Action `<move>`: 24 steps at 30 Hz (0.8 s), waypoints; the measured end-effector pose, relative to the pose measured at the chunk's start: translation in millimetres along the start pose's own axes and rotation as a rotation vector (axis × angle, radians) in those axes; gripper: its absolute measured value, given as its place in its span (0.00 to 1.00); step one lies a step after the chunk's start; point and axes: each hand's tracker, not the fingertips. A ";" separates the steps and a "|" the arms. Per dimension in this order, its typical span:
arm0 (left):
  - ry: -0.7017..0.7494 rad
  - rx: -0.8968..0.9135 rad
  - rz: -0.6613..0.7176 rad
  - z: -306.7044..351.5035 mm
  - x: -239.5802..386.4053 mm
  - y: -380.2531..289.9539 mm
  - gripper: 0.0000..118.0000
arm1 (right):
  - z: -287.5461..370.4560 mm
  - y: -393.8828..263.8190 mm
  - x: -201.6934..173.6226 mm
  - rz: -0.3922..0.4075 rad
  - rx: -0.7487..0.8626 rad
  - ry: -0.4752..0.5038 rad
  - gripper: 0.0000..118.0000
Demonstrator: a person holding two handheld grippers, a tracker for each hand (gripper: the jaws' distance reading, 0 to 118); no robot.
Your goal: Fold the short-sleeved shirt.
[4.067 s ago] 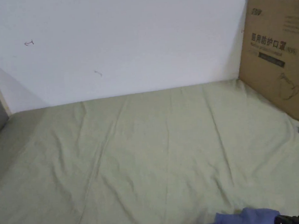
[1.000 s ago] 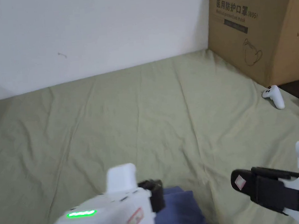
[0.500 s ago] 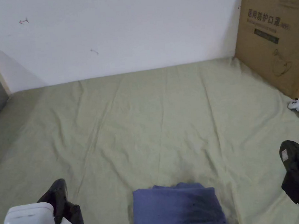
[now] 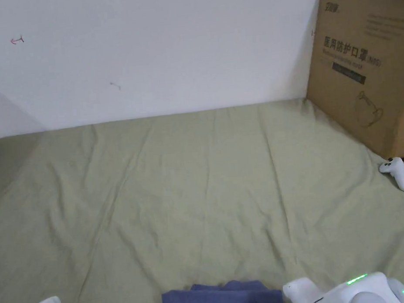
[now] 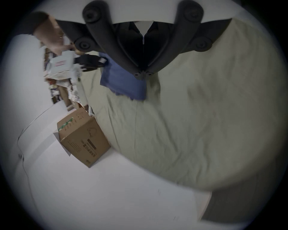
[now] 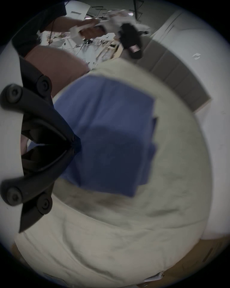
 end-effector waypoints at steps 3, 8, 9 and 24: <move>-0.174 -0.140 0.091 -33.8 -32.2 0.2 0.39 | -0.7 -4.2 14.6 -0.108 0.070 0.111 0.00; -0.440 -0.290 0.194 -103.2 -63.5 -10.6 0.98 | -2.2 -11.4 27.4 -0.162 0.068 0.171 0.00; -0.469 -0.312 0.218 -120.0 -65.9 -13.6 0.98 | -3.2 -12.5 31.9 -0.197 0.068 0.199 0.00; -0.131 -0.268 -0.051 -47.8 -73.6 71.8 0.16 | 41.8 -27.0 13.5 -0.260 0.193 0.181 0.00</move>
